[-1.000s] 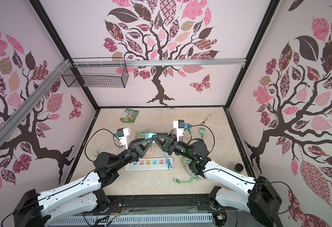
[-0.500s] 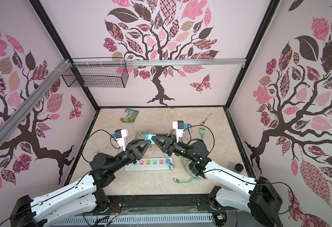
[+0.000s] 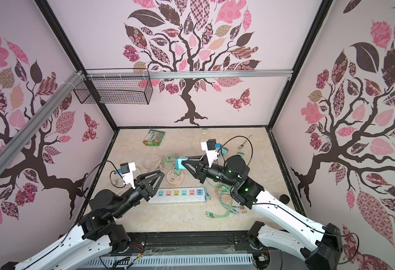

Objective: Insert the plug
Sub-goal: 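Move both grippers with the teal charger over the round pink socket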

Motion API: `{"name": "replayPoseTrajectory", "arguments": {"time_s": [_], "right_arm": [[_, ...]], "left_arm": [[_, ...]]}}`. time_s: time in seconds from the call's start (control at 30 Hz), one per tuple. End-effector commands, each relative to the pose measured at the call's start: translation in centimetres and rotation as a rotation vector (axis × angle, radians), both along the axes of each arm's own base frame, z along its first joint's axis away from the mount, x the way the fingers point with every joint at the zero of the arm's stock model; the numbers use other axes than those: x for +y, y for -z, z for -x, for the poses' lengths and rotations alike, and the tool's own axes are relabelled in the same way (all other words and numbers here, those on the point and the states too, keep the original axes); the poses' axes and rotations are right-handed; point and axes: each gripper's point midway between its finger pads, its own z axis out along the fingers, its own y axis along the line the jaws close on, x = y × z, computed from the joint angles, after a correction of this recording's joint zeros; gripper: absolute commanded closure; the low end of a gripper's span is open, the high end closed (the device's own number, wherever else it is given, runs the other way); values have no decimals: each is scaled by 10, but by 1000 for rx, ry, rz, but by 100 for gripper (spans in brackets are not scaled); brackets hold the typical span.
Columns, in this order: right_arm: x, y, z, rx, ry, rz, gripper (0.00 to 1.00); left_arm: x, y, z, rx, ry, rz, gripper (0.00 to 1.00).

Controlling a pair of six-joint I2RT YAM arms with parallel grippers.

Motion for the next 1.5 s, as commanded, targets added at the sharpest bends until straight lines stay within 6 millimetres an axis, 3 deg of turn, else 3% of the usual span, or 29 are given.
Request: {"name": "replayPoseTrajectory", "arguments": {"time_s": [0.0, 0.23, 0.37, 0.53, 0.97, 1.47], "right_arm": [[-3, 19, -11, -22, 32, 194, 80], [0, 40, -45, -16, 98, 441, 80], [7, 65, -65, 16, 114, 571, 80], [23, 102, -75, 73, 58, 649, 80], [66, 187, -62, 168, -105, 778, 80], [90, 238, -74, 215, -99, 825, 80]], "left_arm": [[28, 43, -11, 104, -145, -217, 46], [63, 90, -30, 269, -299, -340, 47], [74, 117, -46, 365, -347, -380, 48], [78, 148, -68, 489, -338, -364, 50], [71, 185, -107, 571, -293, -378, 53], [47, 232, -127, 646, -191, -388, 60]]}}
